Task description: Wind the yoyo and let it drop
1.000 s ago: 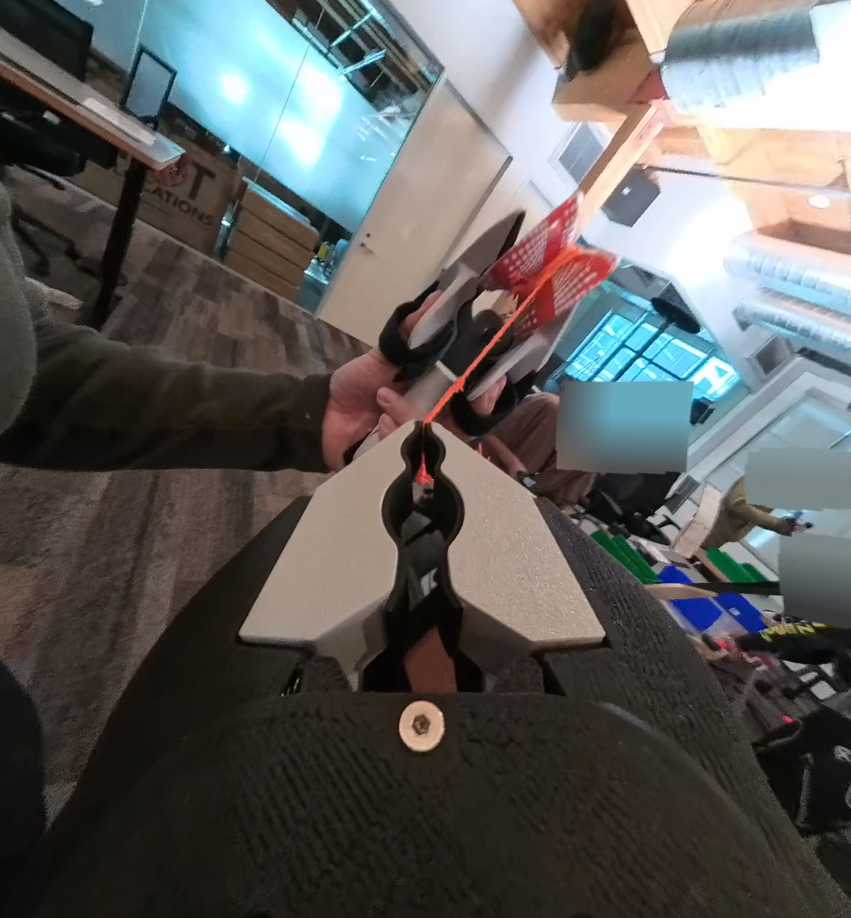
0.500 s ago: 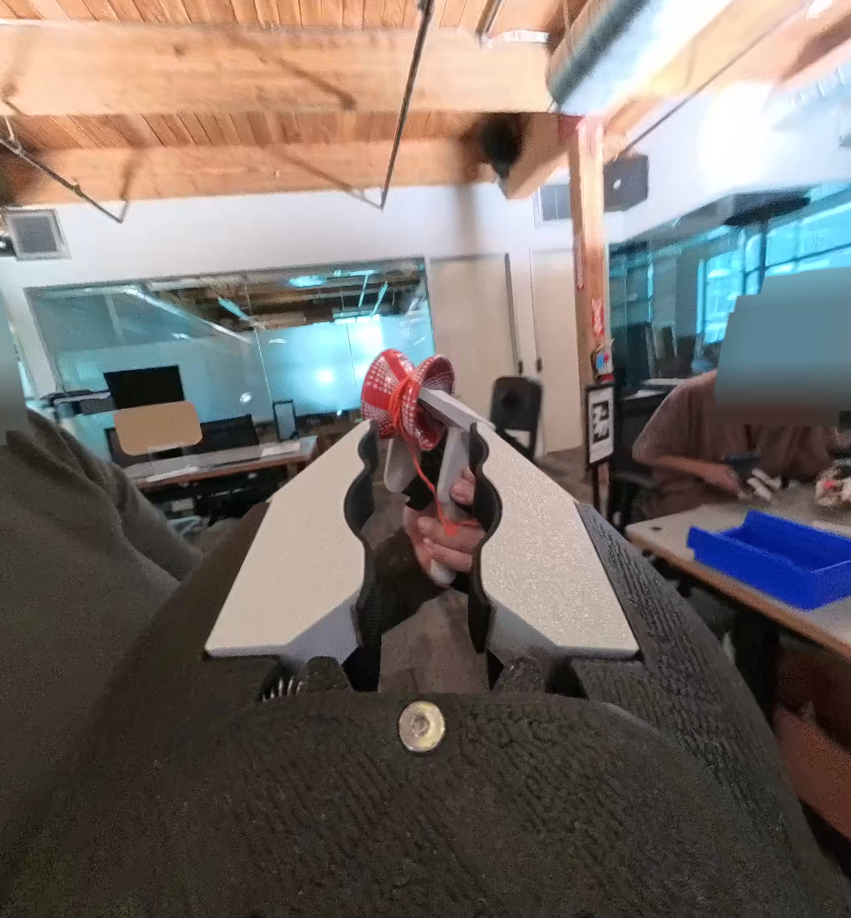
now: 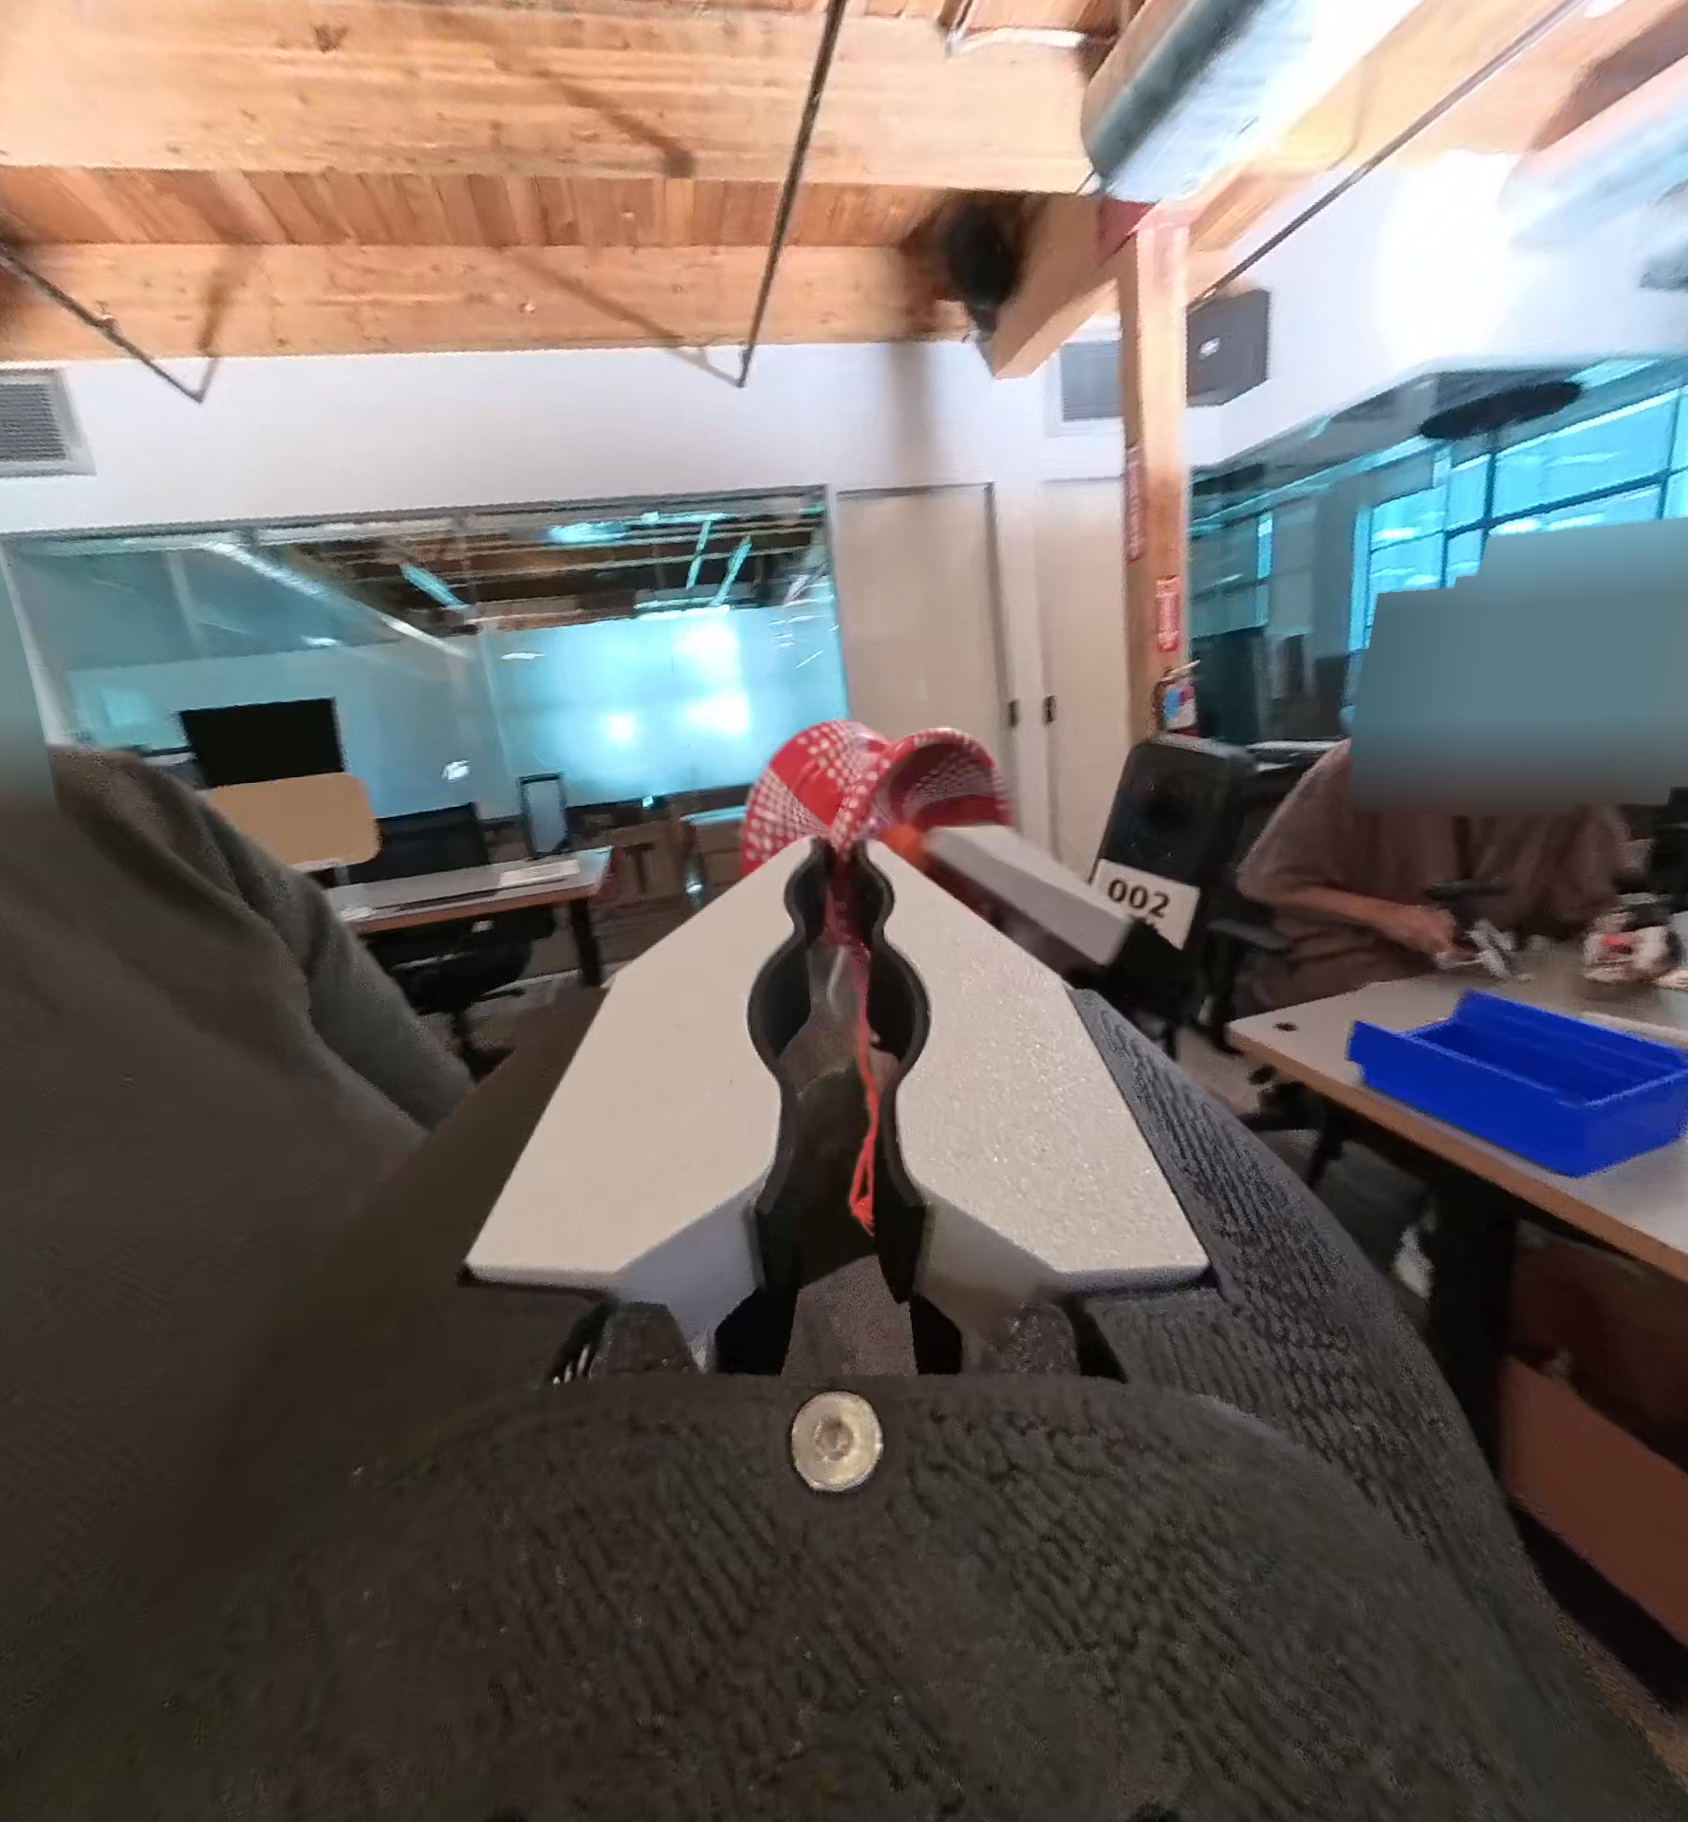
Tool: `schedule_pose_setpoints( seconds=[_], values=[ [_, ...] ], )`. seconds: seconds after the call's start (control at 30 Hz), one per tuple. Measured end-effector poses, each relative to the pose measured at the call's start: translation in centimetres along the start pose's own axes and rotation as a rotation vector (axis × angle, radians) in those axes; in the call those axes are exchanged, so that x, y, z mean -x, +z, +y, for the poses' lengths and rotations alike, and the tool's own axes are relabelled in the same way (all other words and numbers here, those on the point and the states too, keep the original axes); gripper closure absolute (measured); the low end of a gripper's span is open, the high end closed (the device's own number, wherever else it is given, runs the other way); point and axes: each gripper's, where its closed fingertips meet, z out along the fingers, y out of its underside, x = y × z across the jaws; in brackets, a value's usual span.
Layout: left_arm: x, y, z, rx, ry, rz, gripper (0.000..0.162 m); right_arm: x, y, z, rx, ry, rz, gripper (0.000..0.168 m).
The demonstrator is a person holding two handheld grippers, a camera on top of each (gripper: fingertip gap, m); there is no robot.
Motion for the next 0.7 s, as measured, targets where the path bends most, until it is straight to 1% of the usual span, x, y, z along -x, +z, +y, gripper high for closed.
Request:
schedule_pose_setpoints(
  seconds=[0.07, 0.13, 0.2, 0.23, 0.3, 0.37, 0.43, 0.47, 0.5, 0.57, 0.63, 0.7],
  values=[
    [2.5, -0.3, -0.4, -0.037, 0.009, -0.133, 0.09, -0.9, -0.8, -0.5, -0.022, -0.069, 0.126, 0.168],
    [4.5, -0.5, -0.3, -0.045, 0.069, -0.271, 0.068, -2.4, -1.9, -0.9, -0.021, -0.172, 0.292, 0.168],
    [6.2, -0.8, 0.3, -0.008, 0.19, -0.431, 0.065, -3.0, -3.0, -1.6, -0.046, -0.219, 0.379, 0.168],
    [6.9, -1.0, 0.7, 0.023, 0.252, -0.505, 0.068, -3.1, -3.5, -2.0, -0.064, -0.23, 0.409, 0.168],
    [7.6, -0.7, 1.5, 0.086, 0.336, -0.578, 0.078, -3.5, -4.1, -2.2, -0.063, -0.263, 0.462, 0.168],
    [8.6, -0.3, 2.6, 0.168, 0.36, -0.63, 0.09, -3.7, -4.3, -2.3, -0.069, -0.277, 0.49, 0.168],
    [9.8, -0.2, 3.7, 0.241, 0.357, -0.683, 0.103, -3.5, -4.3, -2.4, -0.084, -0.258, 0.468, 0.168],
    [10.0, 0.0, 4.1, 0.262, 0.356, -0.681, 0.114, -3.4, -4.3, -2.5, -0.094, -0.245, 0.455, 0.168],
    [10.1, 0.1, 4.3, 0.269, 0.355, -0.678, 0.129, -3.3, -4.3, -2.5, -0.098, -0.236, 0.442, 0.168],
    [9.9, 0.3, 4.6, 0.265, 0.357, -0.658, 0.162, -3.1, -4.4, -2.6, -0.107, -0.225, 0.426, 0.168],
    [10.3, -0.2, 4.6, 0.264, 0.358, -0.696, 0.162, -2.8, -4.7, -2.8, -0.114, -0.225, 0.404, 0.168],
    [10.9, -1.1, 5.1, 0.315, 0.361, -0.746, 0.162, -2.3, -5.0, -3.3, -0.15, -0.206, 0.372, 0.168]
  ],
)
